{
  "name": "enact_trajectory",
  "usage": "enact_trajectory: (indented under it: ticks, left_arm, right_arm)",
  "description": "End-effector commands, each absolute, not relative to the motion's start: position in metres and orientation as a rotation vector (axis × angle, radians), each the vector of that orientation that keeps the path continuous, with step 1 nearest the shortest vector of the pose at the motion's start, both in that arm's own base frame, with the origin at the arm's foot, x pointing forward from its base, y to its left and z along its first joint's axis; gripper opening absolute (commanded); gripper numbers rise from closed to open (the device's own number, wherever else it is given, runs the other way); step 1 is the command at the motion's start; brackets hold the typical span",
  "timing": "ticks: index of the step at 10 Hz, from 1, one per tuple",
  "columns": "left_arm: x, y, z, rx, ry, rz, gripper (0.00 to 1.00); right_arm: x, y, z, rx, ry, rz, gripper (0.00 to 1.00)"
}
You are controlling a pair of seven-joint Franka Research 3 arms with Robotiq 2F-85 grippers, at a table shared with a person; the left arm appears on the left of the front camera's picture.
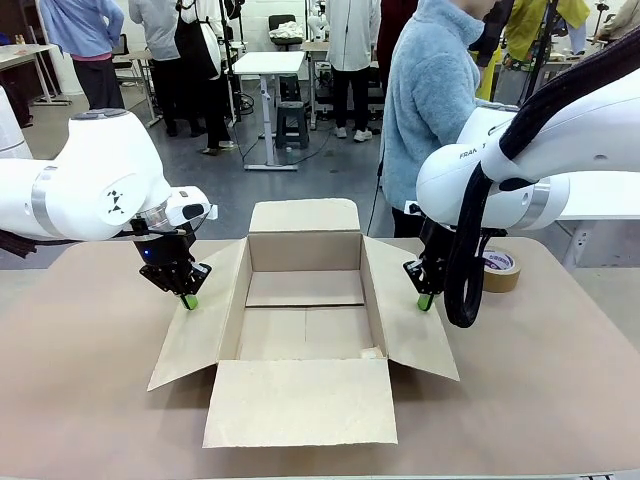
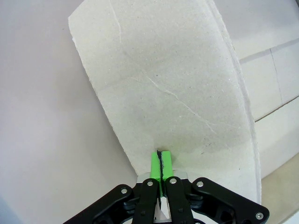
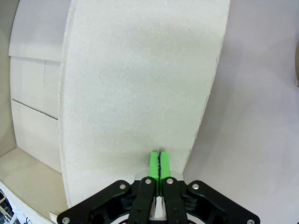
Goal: Wrap the clocks to prevent damage.
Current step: Once the human has placed the objects inside and stepped back, release both hands from the side flaps of the Package Box.
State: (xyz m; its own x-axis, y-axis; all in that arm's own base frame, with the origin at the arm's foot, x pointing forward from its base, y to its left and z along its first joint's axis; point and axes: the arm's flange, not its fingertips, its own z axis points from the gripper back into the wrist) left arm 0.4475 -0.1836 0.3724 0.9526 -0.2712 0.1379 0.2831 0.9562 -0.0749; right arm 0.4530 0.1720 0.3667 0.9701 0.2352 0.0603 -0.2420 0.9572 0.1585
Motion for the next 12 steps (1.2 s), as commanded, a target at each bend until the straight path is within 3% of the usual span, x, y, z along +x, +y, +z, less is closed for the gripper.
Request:
enact_trajectory:
  ticks: [1, 12]
  left_arm:
    - [0.4472, -0.1832, 0.3716, -0.083, -0.124, -0.272, 0.01]
    - [0.4472, -0.1832, 0.3716, -0.083, -0.124, -0.272, 0.01]
  right_arm:
    - [0.4517, 0.1726, 0.3673, 0.166, -0.039, 0.243, 0.01]
    - [0.4517, 0.1726, 0.3673, 0.166, -0.039, 0.243, 0.01]
